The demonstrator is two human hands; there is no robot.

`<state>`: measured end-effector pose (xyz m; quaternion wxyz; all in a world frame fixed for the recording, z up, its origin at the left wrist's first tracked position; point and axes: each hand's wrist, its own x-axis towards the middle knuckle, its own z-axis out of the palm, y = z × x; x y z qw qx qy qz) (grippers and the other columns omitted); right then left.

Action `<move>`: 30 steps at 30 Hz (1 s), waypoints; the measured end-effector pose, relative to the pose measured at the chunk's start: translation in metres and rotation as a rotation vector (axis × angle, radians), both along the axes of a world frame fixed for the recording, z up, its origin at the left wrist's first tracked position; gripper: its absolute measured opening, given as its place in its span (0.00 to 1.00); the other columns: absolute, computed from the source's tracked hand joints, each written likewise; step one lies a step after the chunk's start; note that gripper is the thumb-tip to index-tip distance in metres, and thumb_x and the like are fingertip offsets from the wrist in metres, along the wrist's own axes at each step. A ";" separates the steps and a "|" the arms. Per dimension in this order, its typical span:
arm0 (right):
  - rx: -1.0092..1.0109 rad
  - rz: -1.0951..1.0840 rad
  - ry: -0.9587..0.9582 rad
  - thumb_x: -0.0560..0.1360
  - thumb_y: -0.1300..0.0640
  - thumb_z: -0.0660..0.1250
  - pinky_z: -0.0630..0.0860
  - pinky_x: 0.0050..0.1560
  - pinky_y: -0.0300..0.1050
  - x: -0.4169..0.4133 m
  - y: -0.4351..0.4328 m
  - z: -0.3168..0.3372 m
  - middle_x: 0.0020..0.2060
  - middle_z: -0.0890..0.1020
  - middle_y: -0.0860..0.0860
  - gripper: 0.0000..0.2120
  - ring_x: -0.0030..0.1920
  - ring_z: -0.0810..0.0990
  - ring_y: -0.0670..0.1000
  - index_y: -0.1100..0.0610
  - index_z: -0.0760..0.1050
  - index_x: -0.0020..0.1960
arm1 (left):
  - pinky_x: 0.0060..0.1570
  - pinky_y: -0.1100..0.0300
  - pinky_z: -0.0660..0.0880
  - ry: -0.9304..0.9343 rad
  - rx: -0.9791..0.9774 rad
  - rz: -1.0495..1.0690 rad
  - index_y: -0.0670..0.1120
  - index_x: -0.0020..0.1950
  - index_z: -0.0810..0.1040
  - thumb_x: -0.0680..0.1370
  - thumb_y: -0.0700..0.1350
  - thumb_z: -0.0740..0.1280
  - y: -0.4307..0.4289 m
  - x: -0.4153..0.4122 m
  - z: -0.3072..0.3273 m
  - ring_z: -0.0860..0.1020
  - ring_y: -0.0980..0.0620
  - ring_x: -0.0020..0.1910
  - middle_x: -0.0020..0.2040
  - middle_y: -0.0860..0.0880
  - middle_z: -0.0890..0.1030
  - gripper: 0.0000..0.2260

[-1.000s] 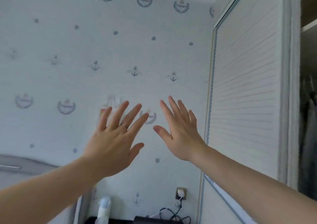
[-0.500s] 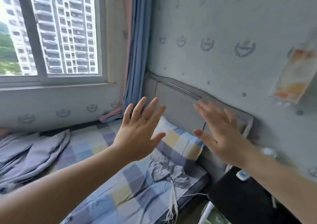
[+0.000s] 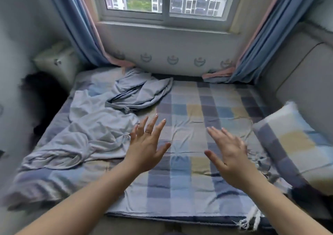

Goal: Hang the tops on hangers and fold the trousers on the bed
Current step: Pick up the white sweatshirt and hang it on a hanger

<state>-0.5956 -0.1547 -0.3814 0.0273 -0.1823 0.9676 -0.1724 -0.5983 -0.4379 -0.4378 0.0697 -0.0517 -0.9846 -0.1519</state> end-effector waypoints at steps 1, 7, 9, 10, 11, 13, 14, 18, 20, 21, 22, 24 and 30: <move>-0.003 0.032 -0.036 0.76 0.31 0.44 0.49 0.78 0.58 -0.014 -0.009 -0.013 0.79 0.60 0.43 0.35 0.80 0.53 0.49 0.42 0.54 0.80 | 0.76 0.47 0.39 -0.037 0.004 0.053 0.59 0.82 0.50 0.79 0.67 0.54 -0.008 -0.004 -0.009 0.39 0.50 0.81 0.83 0.55 0.45 0.33; 0.039 0.249 -0.269 0.78 0.29 0.41 0.52 0.77 0.54 -0.077 -0.070 -0.075 0.79 0.60 0.42 0.33 0.80 0.54 0.48 0.40 0.50 0.80 | 0.76 0.45 0.44 -0.244 0.041 0.319 0.58 0.82 0.52 0.80 0.64 0.58 -0.063 0.008 -0.052 0.42 0.49 0.81 0.83 0.54 0.46 0.32; 0.042 0.318 -0.326 0.75 0.28 0.41 0.53 0.77 0.51 -0.089 -0.095 -0.087 0.78 0.62 0.42 0.35 0.79 0.57 0.47 0.38 0.50 0.80 | 0.76 0.45 0.45 -0.311 0.041 0.381 0.58 0.82 0.51 0.81 0.64 0.57 -0.084 0.019 -0.067 0.43 0.49 0.81 0.83 0.54 0.46 0.32; 0.044 0.347 -0.347 0.75 0.28 0.42 0.54 0.75 0.49 -0.095 -0.107 -0.092 0.77 0.63 0.42 0.35 0.78 0.58 0.46 0.37 0.50 0.79 | 0.76 0.45 0.46 -0.342 0.042 0.408 0.58 0.82 0.50 0.81 0.65 0.56 -0.095 0.025 -0.074 0.43 0.49 0.81 0.83 0.54 0.46 0.32; 0.049 0.370 -0.370 0.75 0.28 0.43 0.54 0.74 0.47 -0.099 -0.121 -0.097 0.77 0.64 0.42 0.35 0.77 0.59 0.46 0.37 0.50 0.79 | 0.76 0.46 0.46 -0.366 0.046 0.434 0.58 0.82 0.51 0.81 0.65 0.55 -0.105 0.029 -0.082 0.44 0.49 0.81 0.83 0.54 0.47 0.32; 0.058 0.396 -0.404 0.76 0.30 0.45 0.56 0.73 0.47 -0.108 -0.149 -0.109 0.76 0.66 0.43 0.35 0.76 0.62 0.47 0.39 0.51 0.80 | 0.77 0.46 0.46 -0.397 0.067 0.471 0.57 0.81 0.52 0.80 0.64 0.56 -0.127 0.036 -0.098 0.45 0.48 0.81 0.83 0.53 0.49 0.31; 0.063 0.401 -0.414 0.77 0.32 0.49 0.57 0.72 0.47 -0.112 -0.163 -0.115 0.75 0.68 0.44 0.33 0.76 0.63 0.48 0.41 0.53 0.80 | 0.77 0.46 0.46 -0.415 0.086 0.484 0.57 0.81 0.53 0.80 0.63 0.57 -0.138 0.038 -0.106 0.46 0.48 0.81 0.83 0.53 0.50 0.31; 0.071 0.355 -0.443 0.81 0.40 0.58 0.59 0.72 0.49 -0.124 -0.222 -0.142 0.75 0.69 0.45 0.29 0.75 0.65 0.50 0.43 0.56 0.80 | 0.77 0.48 0.45 -0.495 0.124 0.489 0.57 0.81 0.54 0.81 0.62 0.58 -0.188 0.036 -0.136 0.44 0.50 0.81 0.83 0.53 0.49 0.31; 0.073 0.288 -0.474 0.82 0.41 0.59 0.62 0.71 0.51 -0.128 -0.251 -0.154 0.74 0.70 0.46 0.28 0.75 0.66 0.51 0.43 0.57 0.80 | 0.77 0.48 0.46 -0.538 0.143 0.475 0.57 0.81 0.53 0.81 0.62 0.57 -0.216 0.030 -0.147 0.44 0.50 0.81 0.83 0.53 0.50 0.30; 0.070 0.251 -0.495 0.82 0.42 0.59 0.63 0.71 0.52 -0.129 -0.266 -0.161 0.74 0.71 0.47 0.28 0.74 0.67 0.52 0.44 0.58 0.80 | 0.77 0.48 0.47 -0.556 0.156 0.464 0.57 0.81 0.53 0.81 0.62 0.57 -0.231 0.027 -0.152 0.45 0.50 0.81 0.83 0.53 0.50 0.30; 0.069 0.216 -0.518 0.82 0.42 0.60 0.63 0.71 0.54 -0.131 -0.282 -0.169 0.74 0.71 0.47 0.28 0.74 0.67 0.53 0.44 0.58 0.80 | 0.77 0.48 0.48 -0.577 0.168 0.450 0.57 0.81 0.54 0.81 0.62 0.58 -0.245 0.022 -0.158 0.45 0.50 0.81 0.83 0.53 0.50 0.30; 0.070 0.158 -0.557 0.82 0.42 0.60 0.64 0.71 0.56 -0.135 -0.313 -0.189 0.74 0.71 0.48 0.28 0.74 0.68 0.54 0.44 0.58 0.80 | 0.77 0.47 0.48 -0.619 0.178 0.419 0.56 0.81 0.54 0.80 0.61 0.59 -0.275 0.012 -0.174 0.46 0.49 0.81 0.83 0.53 0.50 0.31; 0.123 0.028 -0.679 0.82 0.43 0.60 0.67 0.69 0.58 -0.158 -0.391 -0.285 0.73 0.72 0.49 0.28 0.73 0.70 0.56 0.45 0.57 0.80 | 0.76 0.46 0.50 -0.751 0.151 0.362 0.57 0.80 0.54 0.79 0.61 0.62 -0.347 -0.026 -0.260 0.49 0.47 0.81 0.83 0.51 0.52 0.33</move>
